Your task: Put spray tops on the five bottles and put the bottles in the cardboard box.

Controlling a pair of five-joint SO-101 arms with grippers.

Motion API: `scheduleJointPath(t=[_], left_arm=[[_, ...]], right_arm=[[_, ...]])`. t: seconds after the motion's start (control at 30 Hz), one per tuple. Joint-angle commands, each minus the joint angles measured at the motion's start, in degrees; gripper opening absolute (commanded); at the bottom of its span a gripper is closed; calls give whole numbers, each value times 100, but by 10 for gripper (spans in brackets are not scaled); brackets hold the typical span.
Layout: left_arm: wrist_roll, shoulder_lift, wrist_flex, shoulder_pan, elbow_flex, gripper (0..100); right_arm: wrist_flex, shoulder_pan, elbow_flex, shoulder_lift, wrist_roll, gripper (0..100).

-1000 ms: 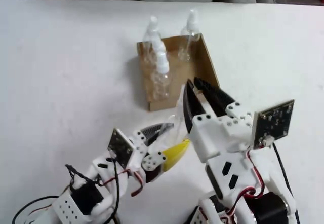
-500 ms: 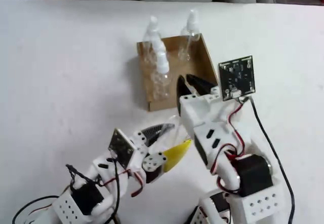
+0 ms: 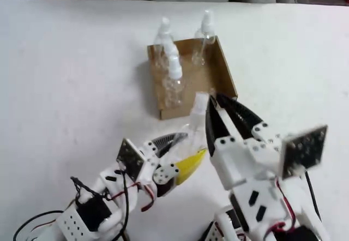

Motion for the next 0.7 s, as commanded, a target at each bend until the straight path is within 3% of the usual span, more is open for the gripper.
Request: scheduleJointPath(t=[0.0, 0.13, 0.27, 0.43, 0.67], left_arm=[[-35, -119, -70, -66, -18, 20], [-9, -119, -387, -277, -18, 20], [9, -92, -738, -593, -18, 20], [9, -92, -791, -725, -18, 20], [9, -92, -1108, -1068, -18, 20]], right_arm=[[356, 444, -62, -84, 35, 17], [620, 725, 571, -75, 132, 20], [470, 233, 1257, -84, 695, 22], [400, -558, 1240, -101, 167, 26], [321, -1508, 1143, -84, -466, 177]])
